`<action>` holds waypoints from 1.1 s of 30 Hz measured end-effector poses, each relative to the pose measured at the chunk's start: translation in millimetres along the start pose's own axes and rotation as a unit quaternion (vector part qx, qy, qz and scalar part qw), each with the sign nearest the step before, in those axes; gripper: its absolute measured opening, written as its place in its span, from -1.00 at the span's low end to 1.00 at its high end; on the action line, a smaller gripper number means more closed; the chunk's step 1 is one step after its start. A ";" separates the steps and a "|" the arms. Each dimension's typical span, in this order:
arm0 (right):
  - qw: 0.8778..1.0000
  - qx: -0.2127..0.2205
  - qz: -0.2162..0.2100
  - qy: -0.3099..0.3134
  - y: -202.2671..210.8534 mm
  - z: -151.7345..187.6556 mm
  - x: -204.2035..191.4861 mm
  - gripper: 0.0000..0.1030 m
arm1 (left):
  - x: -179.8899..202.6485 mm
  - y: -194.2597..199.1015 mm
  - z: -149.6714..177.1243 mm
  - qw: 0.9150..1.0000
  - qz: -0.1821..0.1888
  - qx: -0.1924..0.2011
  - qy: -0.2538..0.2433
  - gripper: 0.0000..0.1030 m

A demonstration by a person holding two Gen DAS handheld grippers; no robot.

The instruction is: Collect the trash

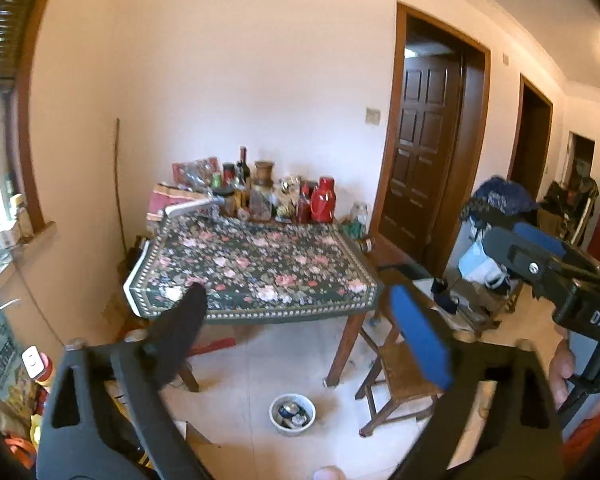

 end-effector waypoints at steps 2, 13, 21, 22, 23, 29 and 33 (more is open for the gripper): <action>1.000 0.009 0.004 0.000 8.6 1.1 -5.0 0.98 | -1.3 11.6 1.9 1.000 0.006 0.007 0.003 0.91; 1.000 -0.005 0.004 0.002 29.6 10.0 -20.4 0.98 | 2.1 31.8 7.5 1.000 0.014 0.018 -0.005 0.91; 1.000 -0.008 0.008 0.010 36.5 12.2 -25.9 0.98 | -0.5 30.5 8.5 1.000 0.017 0.011 -0.003 0.92; 1.000 -0.008 0.007 0.010 36.8 12.4 -26.3 0.98 | -1.2 31.3 9.4 1.000 0.018 0.011 -0.003 0.92; 1.000 -0.008 0.007 0.010 37.8 13.7 -26.3 0.98 | -1.7 30.2 8.9 1.000 0.018 0.011 -0.002 0.92; 1.000 -0.015 0.007 0.011 34.3 13.3 -27.9 0.98 | -2.5 26.3 9.2 1.000 0.017 0.008 0.000 0.92; 1.000 -0.020 0.008 0.013 33.7 12.7 -27.9 0.98 | -2.6 22.3 9.0 1.000 0.017 0.004 0.002 0.92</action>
Point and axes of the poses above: each gripper's, at about its wrist camera, not at the fingertips, and y roughly against the way its jaws point, x to its right, z to its underside, the point moved 1 cm from there along -y, roughly the way its jaws point, and after that the axes turned 7 degrees about y, right-handed, at the moved point
